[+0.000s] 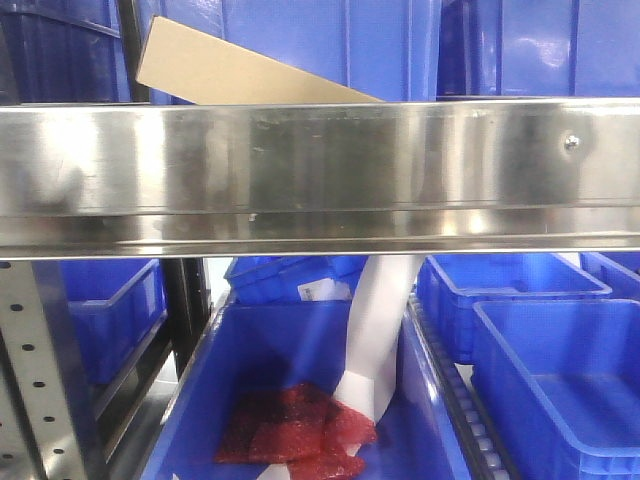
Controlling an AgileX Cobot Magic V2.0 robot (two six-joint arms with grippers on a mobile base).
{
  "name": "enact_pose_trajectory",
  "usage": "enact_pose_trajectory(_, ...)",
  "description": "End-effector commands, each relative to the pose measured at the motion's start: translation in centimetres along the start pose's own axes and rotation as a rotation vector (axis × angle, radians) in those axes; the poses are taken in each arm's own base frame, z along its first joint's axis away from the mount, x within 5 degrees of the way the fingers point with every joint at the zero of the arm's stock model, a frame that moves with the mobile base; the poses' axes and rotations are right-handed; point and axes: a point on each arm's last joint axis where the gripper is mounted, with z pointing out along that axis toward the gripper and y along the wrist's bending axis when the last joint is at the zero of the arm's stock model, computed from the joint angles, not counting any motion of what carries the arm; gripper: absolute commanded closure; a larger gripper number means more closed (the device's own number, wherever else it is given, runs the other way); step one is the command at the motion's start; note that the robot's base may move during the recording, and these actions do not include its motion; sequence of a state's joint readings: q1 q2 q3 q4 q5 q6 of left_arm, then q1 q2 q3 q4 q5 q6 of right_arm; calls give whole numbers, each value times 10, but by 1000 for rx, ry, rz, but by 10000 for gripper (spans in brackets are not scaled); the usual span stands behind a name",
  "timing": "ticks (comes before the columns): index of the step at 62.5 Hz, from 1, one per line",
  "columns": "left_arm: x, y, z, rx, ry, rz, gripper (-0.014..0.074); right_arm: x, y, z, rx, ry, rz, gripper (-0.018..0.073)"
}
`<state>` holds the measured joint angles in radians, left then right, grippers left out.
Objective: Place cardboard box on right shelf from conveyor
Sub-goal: 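Open the right gripper to release the box on the shelf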
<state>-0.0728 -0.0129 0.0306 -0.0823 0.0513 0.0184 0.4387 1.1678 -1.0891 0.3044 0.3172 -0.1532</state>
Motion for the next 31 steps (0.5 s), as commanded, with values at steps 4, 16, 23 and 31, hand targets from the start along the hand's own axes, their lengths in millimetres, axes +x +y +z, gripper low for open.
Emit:
enact_pose_trajectory(4, -10, 0, -2, 6, -106, -16, 715, -13, -2, -23, 24, -192, 36, 503)
enact_pose_trajectory(16, -10, 0, -2, 6, -106, -16, 715, -11, -2, -22, 22, -178, 40, 503)
enact_pose_trajectory(23, -10, 0, -2, 6, -106, -16, 715, -11, -2, -22, 22, -177, 40, 503)
enact_pose_trajectory(31, -10, 0, -2, 6, -106, -16, 715, -11, -2, -22, 22, -177, 40, 503)
